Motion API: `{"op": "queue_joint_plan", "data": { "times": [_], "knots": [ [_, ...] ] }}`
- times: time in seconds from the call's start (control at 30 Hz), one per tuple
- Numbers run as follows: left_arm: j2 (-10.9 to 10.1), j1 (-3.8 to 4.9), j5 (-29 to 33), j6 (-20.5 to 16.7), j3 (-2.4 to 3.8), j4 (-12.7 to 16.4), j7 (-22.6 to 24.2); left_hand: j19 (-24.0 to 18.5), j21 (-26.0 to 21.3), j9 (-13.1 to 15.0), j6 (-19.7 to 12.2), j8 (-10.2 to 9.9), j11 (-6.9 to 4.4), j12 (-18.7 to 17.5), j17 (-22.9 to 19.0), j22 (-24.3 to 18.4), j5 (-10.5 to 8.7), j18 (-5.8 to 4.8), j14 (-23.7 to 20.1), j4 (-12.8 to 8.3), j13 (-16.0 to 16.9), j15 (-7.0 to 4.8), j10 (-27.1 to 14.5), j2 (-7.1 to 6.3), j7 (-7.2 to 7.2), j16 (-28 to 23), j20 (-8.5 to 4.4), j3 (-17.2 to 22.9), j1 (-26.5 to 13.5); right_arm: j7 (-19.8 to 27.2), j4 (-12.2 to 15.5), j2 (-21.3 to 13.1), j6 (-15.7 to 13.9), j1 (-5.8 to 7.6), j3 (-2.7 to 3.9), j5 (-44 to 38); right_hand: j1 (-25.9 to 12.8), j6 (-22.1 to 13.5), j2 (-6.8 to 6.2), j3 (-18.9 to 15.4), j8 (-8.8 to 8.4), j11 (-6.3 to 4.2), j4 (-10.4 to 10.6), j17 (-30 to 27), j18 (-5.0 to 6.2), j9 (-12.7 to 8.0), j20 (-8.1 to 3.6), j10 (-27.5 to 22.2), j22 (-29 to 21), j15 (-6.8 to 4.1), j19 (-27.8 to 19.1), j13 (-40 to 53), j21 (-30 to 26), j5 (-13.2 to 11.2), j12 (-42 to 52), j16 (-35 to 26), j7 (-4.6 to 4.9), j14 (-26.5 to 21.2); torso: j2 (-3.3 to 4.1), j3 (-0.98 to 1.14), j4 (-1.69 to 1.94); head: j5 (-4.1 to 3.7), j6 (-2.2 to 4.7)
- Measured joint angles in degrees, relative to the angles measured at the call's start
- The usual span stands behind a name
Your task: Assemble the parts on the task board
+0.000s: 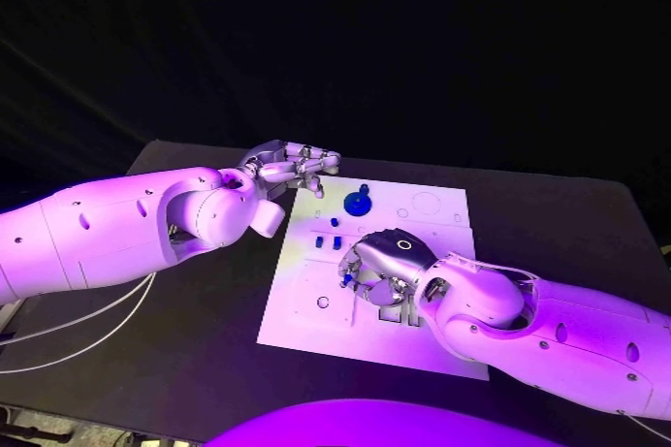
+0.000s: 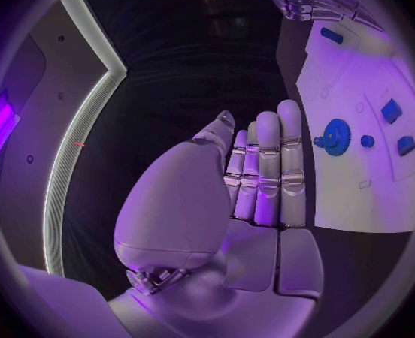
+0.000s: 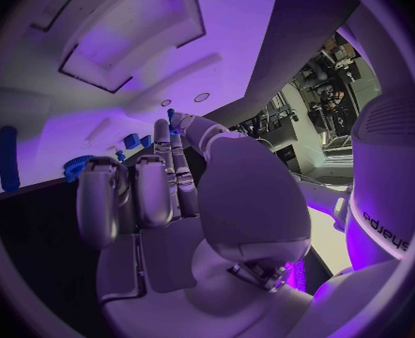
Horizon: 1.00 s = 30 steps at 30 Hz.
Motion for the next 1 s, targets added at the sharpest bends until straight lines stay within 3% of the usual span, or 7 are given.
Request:
{"op": "queue_joint_plan", "data": {
  "times": [1.0],
  "knots": [
    [0.21,0.00,-0.01,0.38,0.00,0.04,-0.07,0.21,-0.28,-0.06,-0.62,-0.23,0.00,0.24,-0.11,-0.11,0.00,0.00,0.00,0.34,0.10,0.00,0.00,0.00,0.22,0.00,0.21,-0.33,0.00,-0.15,-2.62,1.95,1.16,-0.63,-0.02,-0.57,-0.24,-0.01,0.24,-0.32,0.13,0.01,0.31,-0.02,-0.01,-0.03,0.00,0.00,-0.02,0.00,0.00,-0.08,0.00,-0.65,0.00,0.00,-0.19,0.00,0.01,-0.02,0.03,0.23,-0.96]
  ]
}}
